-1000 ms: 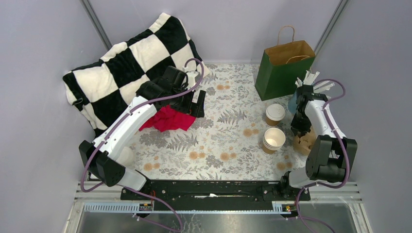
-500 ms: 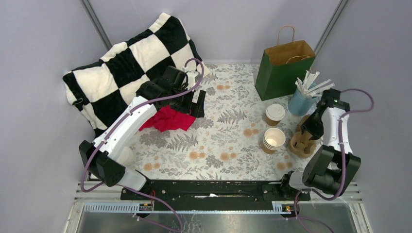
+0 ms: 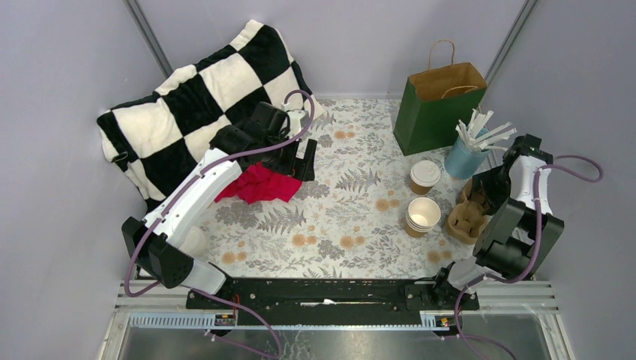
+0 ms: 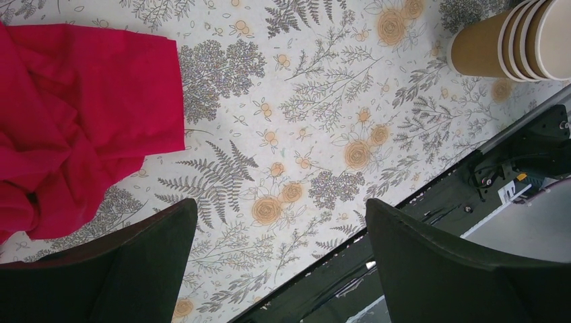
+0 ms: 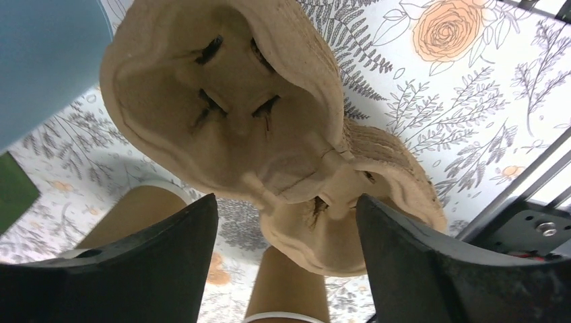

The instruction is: Pack the takeout coffee

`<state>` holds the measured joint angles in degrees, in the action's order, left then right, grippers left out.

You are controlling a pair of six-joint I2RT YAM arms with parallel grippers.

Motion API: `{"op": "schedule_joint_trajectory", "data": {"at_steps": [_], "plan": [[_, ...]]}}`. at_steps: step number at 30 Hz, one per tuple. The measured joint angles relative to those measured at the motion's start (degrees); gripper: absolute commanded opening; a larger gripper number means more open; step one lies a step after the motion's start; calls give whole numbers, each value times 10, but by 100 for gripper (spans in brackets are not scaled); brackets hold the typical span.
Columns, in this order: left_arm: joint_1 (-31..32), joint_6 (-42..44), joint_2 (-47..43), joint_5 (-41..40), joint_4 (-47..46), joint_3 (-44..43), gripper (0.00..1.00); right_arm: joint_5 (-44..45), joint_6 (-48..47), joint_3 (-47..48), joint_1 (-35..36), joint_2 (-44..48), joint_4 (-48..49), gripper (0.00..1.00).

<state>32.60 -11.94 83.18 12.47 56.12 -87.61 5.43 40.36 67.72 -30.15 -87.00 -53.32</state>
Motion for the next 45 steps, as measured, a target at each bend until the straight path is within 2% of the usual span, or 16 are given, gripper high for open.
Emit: {"op": "schedule_joint_trajectory", "data": {"at_steps": [10,16,25,34,38,40,45], "plan": [[-9,1,0,-3,0,0,99,-1,122,4,-2,-25,-1,64],[-13,1,0,-3,0,0,99,7,157,1,-2,-32,-1,63],[-15,1,0,-3,0,0,99,11,176,-26,-2,-33,-3,65],[-15,1,0,-3,0,0,99,10,187,-37,-2,-33,5,56],[-15,1,0,-3,0,0,99,12,185,-35,-2,-33,2,65],[-15,1,0,-3,0,0,99,12,182,-34,-2,-33,-2,66],[-16,1,0,-3,0,0,99,15,177,-34,-2,-33,-2,56]]}}
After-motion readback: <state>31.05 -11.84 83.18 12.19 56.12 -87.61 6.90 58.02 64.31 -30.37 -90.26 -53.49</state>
